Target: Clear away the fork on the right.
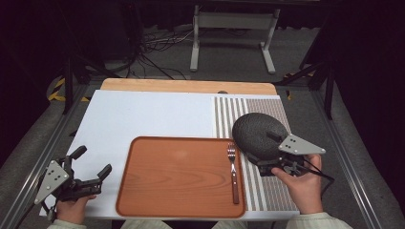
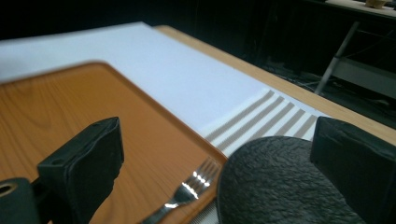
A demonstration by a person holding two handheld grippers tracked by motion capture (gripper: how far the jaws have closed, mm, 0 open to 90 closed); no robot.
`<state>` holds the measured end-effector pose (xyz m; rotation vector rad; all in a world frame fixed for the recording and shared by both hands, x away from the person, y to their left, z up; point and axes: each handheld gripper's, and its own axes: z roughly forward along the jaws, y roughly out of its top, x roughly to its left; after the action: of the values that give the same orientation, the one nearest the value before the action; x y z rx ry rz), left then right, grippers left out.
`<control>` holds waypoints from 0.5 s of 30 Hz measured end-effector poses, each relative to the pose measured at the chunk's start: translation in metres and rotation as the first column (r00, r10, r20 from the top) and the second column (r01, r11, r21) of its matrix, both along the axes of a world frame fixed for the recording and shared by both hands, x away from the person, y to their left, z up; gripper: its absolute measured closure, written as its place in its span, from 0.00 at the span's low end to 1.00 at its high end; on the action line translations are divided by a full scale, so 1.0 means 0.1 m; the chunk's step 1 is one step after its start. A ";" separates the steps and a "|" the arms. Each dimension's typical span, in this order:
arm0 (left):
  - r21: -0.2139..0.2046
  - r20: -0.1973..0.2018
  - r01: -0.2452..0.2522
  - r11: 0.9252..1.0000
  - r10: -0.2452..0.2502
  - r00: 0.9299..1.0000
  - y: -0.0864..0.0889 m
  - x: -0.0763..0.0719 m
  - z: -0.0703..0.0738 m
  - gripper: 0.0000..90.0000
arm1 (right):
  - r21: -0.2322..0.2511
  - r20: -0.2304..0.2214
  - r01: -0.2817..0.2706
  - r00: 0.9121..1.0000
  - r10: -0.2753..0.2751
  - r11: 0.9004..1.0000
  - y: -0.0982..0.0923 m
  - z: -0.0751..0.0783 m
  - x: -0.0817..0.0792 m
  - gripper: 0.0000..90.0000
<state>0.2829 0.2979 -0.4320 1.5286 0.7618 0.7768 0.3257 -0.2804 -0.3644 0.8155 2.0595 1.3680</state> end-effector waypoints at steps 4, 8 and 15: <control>-0.001 -0.001 -0.001 1.000 0.001 1.000 0.00 0.00 0.00 0.01 | 0.030 0.024 0.020 0.999 -0.021 0.999 -0.12 -0.09 -0.04 0.04; 0.002 0.000 -0.002 1.000 0.002 1.000 0.00 0.00 0.00 0.01 | 0.082 0.034 0.032 0.999 -0.035 0.996 -0.22 -0.18 -0.09 0.04; 0.003 0.000 -0.003 1.000 0.003 1.000 0.00 0.00 0.00 0.01 | 0.146 0.065 0.046 0.996 -0.056 0.988 -0.37 -0.31 -0.16 0.04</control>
<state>0.2832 0.2978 -0.4322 1.5305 0.7630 0.7805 0.3100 -0.3171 -0.3955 0.8629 1.8917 1.5089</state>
